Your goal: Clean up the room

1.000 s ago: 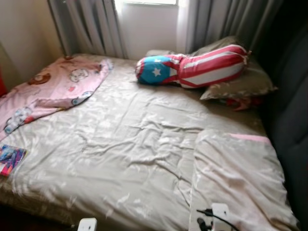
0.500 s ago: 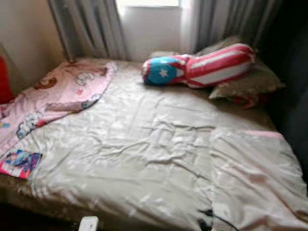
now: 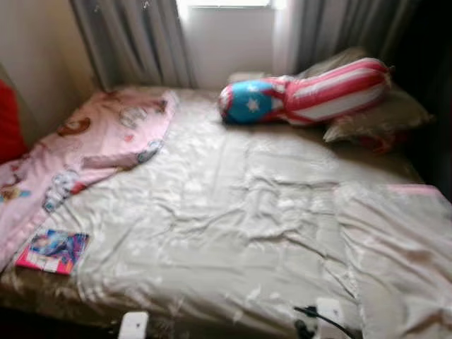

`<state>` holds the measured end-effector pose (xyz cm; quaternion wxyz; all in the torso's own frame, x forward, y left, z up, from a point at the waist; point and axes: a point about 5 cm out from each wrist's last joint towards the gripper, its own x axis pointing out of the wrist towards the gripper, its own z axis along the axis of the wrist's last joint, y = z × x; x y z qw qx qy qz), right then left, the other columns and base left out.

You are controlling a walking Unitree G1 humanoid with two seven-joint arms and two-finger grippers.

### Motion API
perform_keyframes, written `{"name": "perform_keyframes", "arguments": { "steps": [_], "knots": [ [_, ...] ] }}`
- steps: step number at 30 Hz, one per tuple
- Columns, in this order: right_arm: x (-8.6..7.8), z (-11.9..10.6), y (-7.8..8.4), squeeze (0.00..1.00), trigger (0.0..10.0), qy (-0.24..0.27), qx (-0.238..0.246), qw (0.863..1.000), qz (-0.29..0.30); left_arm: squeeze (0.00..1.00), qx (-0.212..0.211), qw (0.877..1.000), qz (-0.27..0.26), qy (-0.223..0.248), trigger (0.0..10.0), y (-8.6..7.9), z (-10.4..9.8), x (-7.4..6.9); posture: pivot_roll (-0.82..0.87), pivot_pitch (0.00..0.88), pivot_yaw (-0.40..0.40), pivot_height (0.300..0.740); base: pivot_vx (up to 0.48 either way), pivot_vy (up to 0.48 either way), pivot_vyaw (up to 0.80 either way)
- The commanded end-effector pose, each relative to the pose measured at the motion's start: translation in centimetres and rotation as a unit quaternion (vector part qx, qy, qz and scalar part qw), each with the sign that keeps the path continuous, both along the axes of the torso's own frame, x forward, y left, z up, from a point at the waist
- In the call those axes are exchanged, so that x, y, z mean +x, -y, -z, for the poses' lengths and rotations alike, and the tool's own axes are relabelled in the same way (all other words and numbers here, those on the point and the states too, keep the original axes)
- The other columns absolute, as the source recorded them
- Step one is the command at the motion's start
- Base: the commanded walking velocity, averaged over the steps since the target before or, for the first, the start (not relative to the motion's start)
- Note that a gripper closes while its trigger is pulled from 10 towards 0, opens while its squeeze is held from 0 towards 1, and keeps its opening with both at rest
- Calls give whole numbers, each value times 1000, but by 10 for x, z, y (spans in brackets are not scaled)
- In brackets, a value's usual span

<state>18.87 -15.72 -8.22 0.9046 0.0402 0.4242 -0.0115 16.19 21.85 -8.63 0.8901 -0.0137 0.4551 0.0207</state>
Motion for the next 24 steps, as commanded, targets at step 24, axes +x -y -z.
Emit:
{"name": "perform_keyframes", "arguments": {
  "steps": [24],
  "knots": [
    [18, -10, 20, 0, 10000, 5, -15, 1000, 26, 0, -4, 999, -32, 28, 10000, 6, -11, 29, -38, 0, 17, 740, 0, 480, 0]
  ]
}}
